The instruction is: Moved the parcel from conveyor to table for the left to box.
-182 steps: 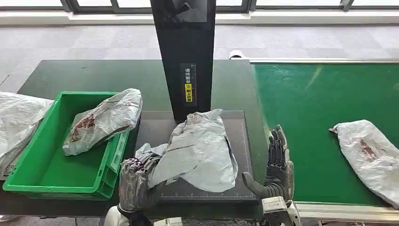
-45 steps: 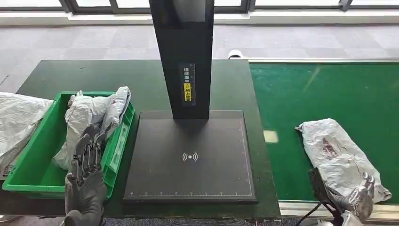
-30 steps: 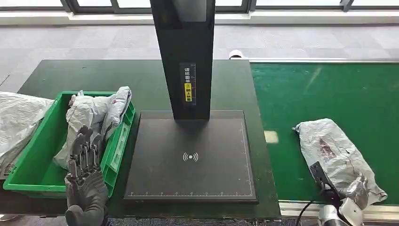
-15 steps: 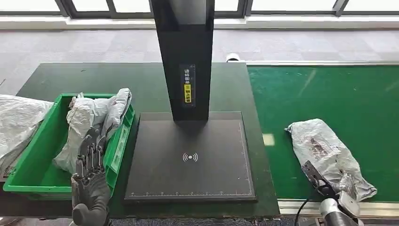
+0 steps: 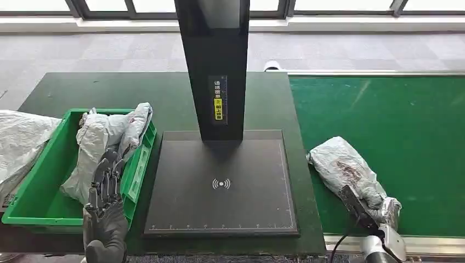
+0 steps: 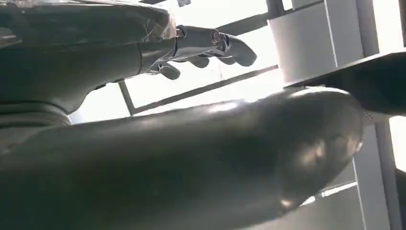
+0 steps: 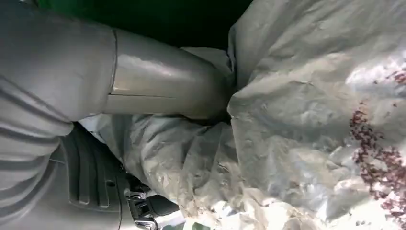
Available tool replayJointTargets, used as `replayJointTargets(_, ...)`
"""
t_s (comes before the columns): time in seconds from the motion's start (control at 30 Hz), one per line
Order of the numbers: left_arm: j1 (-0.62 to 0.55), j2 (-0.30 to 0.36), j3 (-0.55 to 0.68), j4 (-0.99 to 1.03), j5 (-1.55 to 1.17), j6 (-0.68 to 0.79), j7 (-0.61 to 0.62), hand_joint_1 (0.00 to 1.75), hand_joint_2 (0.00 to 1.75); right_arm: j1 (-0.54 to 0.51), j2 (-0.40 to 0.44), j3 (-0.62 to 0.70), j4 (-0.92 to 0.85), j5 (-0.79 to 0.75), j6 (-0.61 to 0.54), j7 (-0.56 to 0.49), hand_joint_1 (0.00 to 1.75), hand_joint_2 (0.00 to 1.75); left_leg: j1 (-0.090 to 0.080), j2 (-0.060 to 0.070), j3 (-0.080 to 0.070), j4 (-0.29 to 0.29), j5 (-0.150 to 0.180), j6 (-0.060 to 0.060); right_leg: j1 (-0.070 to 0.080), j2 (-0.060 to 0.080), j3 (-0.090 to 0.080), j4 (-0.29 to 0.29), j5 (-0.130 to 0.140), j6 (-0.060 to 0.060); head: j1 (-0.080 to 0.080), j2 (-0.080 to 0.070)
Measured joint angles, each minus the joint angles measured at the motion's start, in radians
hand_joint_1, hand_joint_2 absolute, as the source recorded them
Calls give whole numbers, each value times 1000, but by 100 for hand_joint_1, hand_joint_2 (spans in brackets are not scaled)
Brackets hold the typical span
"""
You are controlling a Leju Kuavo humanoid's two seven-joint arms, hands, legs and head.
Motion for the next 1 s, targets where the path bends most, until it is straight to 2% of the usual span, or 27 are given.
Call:
replayJointTargets(0.23, 30, -15, 6, -32, 0, 73, 0, 0, 0, 80, 79, 63, -199, -218, -61, -123, 175, 175, 0, -4, 0, 0, 3, -3, -1, -4, -9, 4, 0, -2, 0, 0)
replayJointTargets(0.37, 39, -15, 6, -41, 3, 107, 0, 0, 0, 94, 105, 82, -276, -273, -83, -159, 175, 175, 0, -5, -1, 0, 3, -3, -1, -4, -9, 3, -1, -2, 0, 0)
replayJointTargets(0.5, 41, 8, -25, -40, 31, 266, -1, 0, 0, 114, 139, 102, -360, -461, -190, -303, 175, 175, 0, -5, -2, 0, 3, -3, -1, -5, -10, 4, -1, -2, 0, 0)
replayJointTargets(0.63, 42, 67, -107, -35, 59, 412, -1, 0, 0, 144, 177, 129, -485, -617, -265, -448, 175, 175, 0, -5, -2, 0, 3, -3, -1, -6, -10, 4, -1, -3, 0, 0)
replayJointTargets(0.73, 42, 109, -154, -32, 75, 448, -1, 0, 0, 173, 201, 150, -578, -659, -279, -516, 175, 175, 0, -5, -2, 0, 3, -3, 0, -6, -10, 4, -2, -4, 0, 0)
replayJointTargets(0.93, 43, 146, -192, -30, 77, 450, -1, 0, 0, 199, 223, 166, -658, -667, -280, -521, 175, 175, 0, -5, -2, 0, 3, -3, -1, -6, -10, 4, -2, -3, 0, 0)
replayJointTargets(1.0, 43, 154, -200, -29, 79, 460, -1, 0, 0, 208, 229, 169, -676, -685, -280, -551, 175, 175, 0, -6, -2, 0, 3, -3, -1, -6, -10, 4, -2, -3, 0, 0)
